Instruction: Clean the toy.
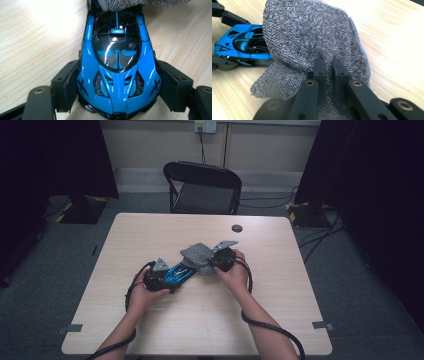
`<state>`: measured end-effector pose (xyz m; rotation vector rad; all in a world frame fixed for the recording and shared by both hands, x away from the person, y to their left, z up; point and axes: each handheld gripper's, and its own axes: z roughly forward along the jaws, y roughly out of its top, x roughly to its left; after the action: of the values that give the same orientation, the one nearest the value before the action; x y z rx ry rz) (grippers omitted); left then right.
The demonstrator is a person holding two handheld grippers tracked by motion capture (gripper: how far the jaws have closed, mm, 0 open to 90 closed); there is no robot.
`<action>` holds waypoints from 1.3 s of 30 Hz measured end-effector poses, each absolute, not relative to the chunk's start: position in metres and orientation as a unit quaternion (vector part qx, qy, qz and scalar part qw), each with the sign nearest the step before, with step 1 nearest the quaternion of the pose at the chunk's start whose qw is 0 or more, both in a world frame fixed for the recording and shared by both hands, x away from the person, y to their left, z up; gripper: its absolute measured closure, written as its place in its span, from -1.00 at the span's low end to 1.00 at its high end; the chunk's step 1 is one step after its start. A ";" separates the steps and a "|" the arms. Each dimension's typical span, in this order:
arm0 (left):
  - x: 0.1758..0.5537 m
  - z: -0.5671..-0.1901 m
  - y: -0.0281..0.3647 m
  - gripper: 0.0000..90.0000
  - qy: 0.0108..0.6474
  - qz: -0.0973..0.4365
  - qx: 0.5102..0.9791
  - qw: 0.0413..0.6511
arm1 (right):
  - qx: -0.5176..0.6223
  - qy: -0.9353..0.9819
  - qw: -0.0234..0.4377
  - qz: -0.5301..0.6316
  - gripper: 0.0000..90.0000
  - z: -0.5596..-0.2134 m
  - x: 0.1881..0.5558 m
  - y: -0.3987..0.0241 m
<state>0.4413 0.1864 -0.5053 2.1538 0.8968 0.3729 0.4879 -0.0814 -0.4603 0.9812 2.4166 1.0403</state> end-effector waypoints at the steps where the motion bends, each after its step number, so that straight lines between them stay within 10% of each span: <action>1: 0.441 -0.505 0.186 -0.43 0.351 0.146 0.843 0.380 | 0.344 0.849 0.168 0.364 0.86 -0.460 0.489 -0.082; 39: 0.441 -0.505 0.186 -0.43 0.352 0.145 0.843 0.380 | 0.385 0.826 0.200 0.361 0.87 -0.461 0.500 -0.106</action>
<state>0.4412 0.1862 -0.5053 2.1516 0.8995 0.3708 0.4998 -0.1061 -0.4613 1.0755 2.3095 1.0081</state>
